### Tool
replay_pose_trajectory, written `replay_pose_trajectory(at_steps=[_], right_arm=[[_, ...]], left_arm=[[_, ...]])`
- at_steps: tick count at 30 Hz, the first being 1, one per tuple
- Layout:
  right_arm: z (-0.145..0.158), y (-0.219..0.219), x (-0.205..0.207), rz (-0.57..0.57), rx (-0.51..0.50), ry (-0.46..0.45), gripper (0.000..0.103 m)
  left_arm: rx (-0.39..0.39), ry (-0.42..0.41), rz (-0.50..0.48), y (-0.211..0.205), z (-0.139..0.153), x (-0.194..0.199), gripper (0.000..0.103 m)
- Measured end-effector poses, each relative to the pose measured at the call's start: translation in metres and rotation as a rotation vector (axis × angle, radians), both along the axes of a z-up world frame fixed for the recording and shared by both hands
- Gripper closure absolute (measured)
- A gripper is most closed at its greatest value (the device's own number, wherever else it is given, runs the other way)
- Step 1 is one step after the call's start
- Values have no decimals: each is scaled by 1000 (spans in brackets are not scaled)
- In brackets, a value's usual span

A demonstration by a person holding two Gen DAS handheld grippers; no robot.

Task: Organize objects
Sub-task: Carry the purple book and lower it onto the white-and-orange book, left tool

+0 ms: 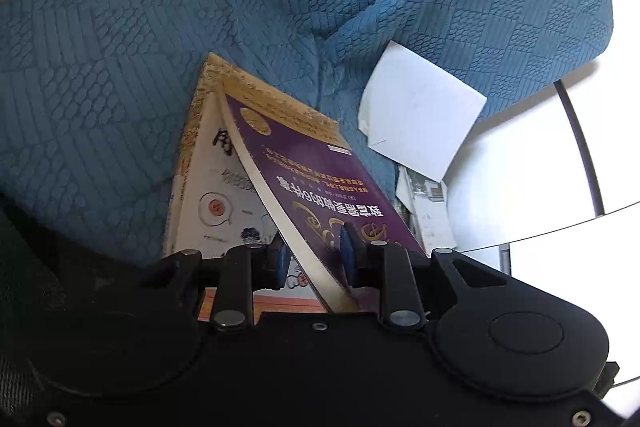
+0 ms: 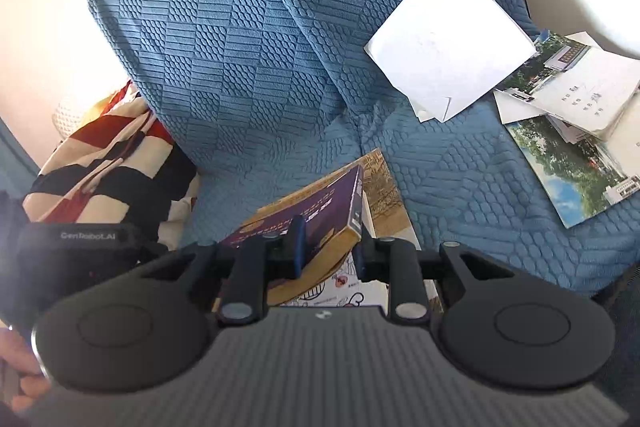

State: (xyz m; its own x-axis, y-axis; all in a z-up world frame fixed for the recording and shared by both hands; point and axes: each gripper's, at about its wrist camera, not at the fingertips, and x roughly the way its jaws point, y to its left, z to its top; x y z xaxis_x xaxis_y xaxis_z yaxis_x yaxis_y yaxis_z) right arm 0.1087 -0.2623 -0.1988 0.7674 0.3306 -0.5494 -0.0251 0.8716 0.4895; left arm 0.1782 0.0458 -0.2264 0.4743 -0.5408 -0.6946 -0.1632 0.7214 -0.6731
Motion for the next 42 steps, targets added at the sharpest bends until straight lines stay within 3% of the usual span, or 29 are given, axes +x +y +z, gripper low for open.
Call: replay_pose_trajectory(at_steps=[9, 21, 35, 39, 42], right_arm=[[-17, 8, -11, 50, 26, 53, 76], [-40, 5, -8, 39, 88, 201, 70], [-43, 5, -11, 30, 73, 246, 64], [-44, -1, -12, 11, 110, 266, 58], [-42, -2, -13, -11, 101, 295, 42]], left_arm=[[44, 71, 55, 7, -21, -14, 77], [100, 126, 35, 2, -36, -11, 72], [181, 89, 11, -7, -34, -16, 70], [133, 117, 33, 2, -36, -16, 63], [173, 114, 21, 3, -32, -16, 48]])
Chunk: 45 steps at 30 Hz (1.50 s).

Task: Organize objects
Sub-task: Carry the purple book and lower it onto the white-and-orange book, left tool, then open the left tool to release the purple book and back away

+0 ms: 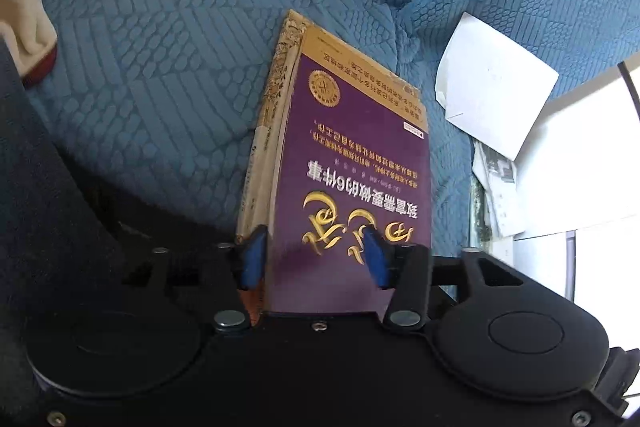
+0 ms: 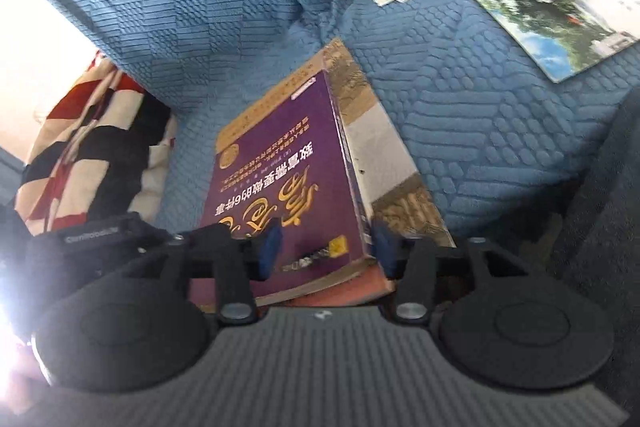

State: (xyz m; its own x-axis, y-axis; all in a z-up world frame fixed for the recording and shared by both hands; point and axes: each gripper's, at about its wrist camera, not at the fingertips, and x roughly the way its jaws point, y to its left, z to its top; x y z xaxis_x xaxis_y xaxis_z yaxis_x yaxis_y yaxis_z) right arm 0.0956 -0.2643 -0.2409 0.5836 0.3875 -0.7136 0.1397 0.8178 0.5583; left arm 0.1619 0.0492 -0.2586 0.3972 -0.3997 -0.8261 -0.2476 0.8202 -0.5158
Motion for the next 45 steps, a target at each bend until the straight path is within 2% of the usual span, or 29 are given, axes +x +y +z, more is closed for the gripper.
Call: replay_pose_trajectory(at_steps=[4, 8, 12, 19, 25, 30, 32, 35, 40, 42, 45], right_arm=[[6, -1, -4, -2, 1, 19, 43], [20, 0, -8, 8, -43, -5, 42], [41, 2, -9, 35, -127, -84, 42], [90, -5, -10, 60, -207, -227, 42], [130, -11, -19, 67, -247, -324, 42], [156, -19, -31, 47, -226, -376, 42], [164, -21, -36, 45, -229, -388, 42], [171, -26, -43, 37, -230, -404, 42], [173, -38, -54, 8, -269, -385, 42], [172, -43, -57, -5, -282, -371, 42], [170, -47, -63, -24, -289, -360, 42]], left_arm=[[75, -44, -43, -4, 12, -4, 43], [124, -93, -73, -10, 28, -8, 42], [136, -150, -95, -19, 49, -9, 42], [154, -284, -141, -37, 99, -9, 42], [166, -372, -212, -56, 137, -17, 39], [182, -419, -243, -70, 157, -29, 35], [185, -436, -247, -74, 165, -33, 33], [206, -454, -261, -80, 173, -38, 24], [226, -476, -279, -87, 180, -46, 20], [234, -477, -285, -91, 180, -48, 15], [239, -484, -291, -95, 182, -50, 15]])
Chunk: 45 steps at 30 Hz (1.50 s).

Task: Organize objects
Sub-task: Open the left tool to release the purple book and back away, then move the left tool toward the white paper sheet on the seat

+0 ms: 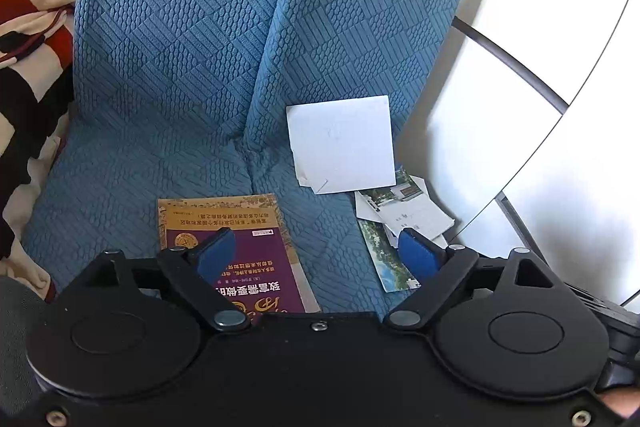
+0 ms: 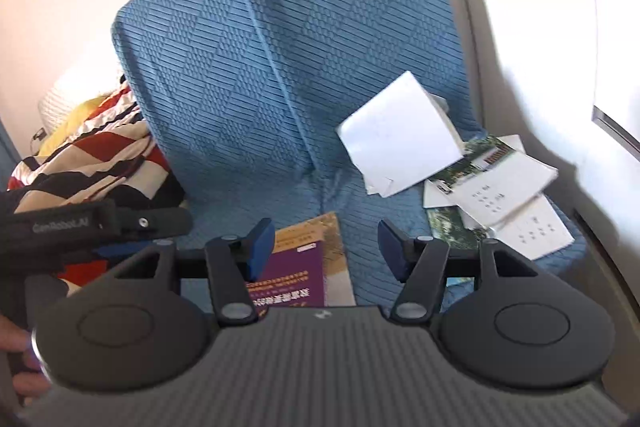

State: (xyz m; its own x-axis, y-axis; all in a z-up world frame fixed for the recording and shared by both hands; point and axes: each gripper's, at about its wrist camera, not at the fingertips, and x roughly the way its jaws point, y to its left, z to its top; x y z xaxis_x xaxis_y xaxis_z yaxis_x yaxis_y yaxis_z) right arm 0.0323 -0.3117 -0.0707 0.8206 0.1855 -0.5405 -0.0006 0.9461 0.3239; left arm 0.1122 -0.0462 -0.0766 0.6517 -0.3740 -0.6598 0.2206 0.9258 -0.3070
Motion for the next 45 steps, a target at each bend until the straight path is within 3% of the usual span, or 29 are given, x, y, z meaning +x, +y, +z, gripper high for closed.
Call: replay_pose_trajectory(at_steps=[2, 3, 4, 11, 15, 23, 27, 38, 45], right_arm=[[0, -1, -3, -12, -12, -4, 42], [0, -1, -4, -16, -17, -5, 42], [0, -1, -5, -14, -17, -6, 42], [1, -4, -8, -32, -39, -6, 42], [1, -11, -8, -59, -45, -9, 21], [-1, -20, -6, -84, -53, 27, 19], [-1, -22, -4, -90, -73, 36, 0], [3, -26, -1, -76, -94, 10, 0], [-13, -32, 1, -96, -102, -19, 0]], left_arm=[[12, -1, -7, -4, 0, 0, 11], [18, -2, -10, -6, 0, 0, 2], [21, -10, -12, -8, 1, -1, 0], [33, -19, -37, -19, 0, 0, 1], [25, -27, -44, -24, 2, 1, 1], [18, -35, -49, -35, 6, 6, 1], [16, -50, -50, -40, 11, 7, 1], [10, -69, -54, -55, 12, 10, 1], [5, -66, -66, -67, 0, 22, 1]])
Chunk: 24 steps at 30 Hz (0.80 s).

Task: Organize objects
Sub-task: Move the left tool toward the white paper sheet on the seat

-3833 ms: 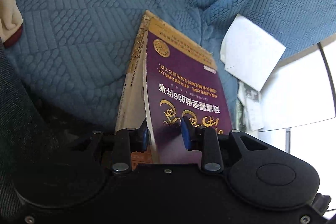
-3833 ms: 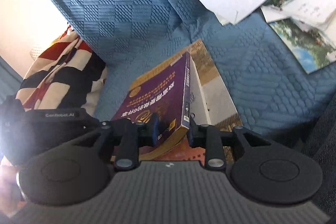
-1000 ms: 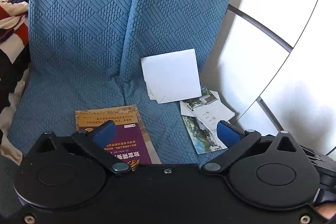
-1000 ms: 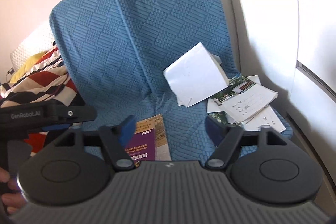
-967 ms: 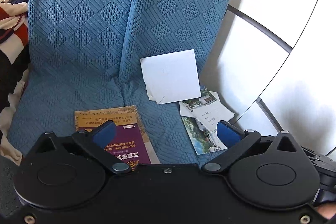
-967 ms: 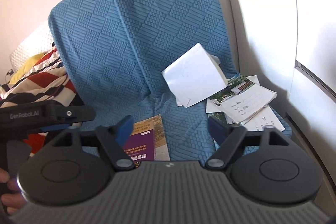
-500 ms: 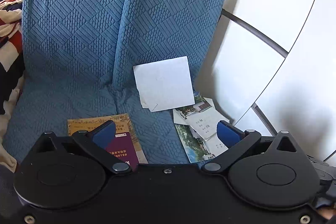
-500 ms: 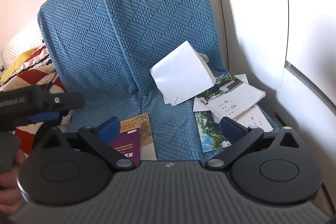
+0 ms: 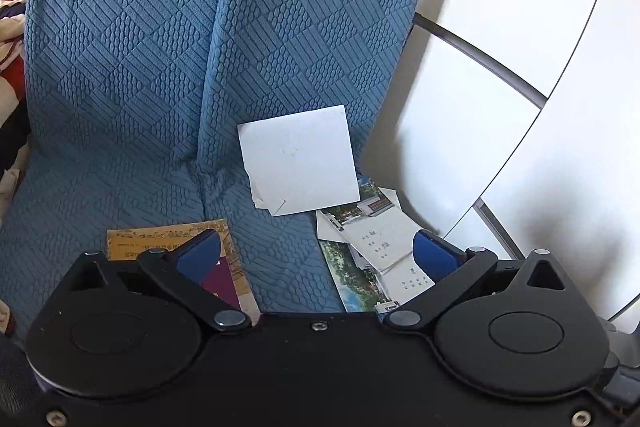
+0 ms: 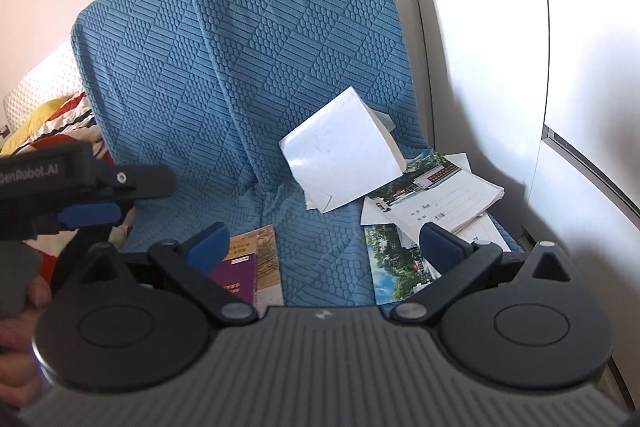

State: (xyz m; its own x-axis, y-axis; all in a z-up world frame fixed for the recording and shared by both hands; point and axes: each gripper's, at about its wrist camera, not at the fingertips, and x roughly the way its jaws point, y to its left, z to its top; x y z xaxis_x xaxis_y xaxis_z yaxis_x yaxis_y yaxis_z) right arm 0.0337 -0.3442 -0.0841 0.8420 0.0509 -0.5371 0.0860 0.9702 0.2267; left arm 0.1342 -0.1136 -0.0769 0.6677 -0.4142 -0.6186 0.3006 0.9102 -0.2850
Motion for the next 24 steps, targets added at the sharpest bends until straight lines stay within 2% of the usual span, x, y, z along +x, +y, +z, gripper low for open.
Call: replay_pose_trajectory(at_steps=[6, 10, 16, 20, 24], right_arm=[[-27, -7, 15, -23, 37, -25, 0], [-46, -10, 32, -25, 28, -30, 0], [-72, -9, 50, -56, 13, -16, 0], [-79, -14, 55, -98, 21, -25, 0], [-85, -21, 69, -119, 25, -47, 0]], left_arm=[[-13, 12, -5, -11, -10, 18, 1], [-39, 17, -15, -20, -23, 38, 1], [-28, 31, 4, -28, -39, 65, 1], [2, 25, 1, -36, -44, 78, 1], [-5, 37, 9, -43, -48, 90, 1]])
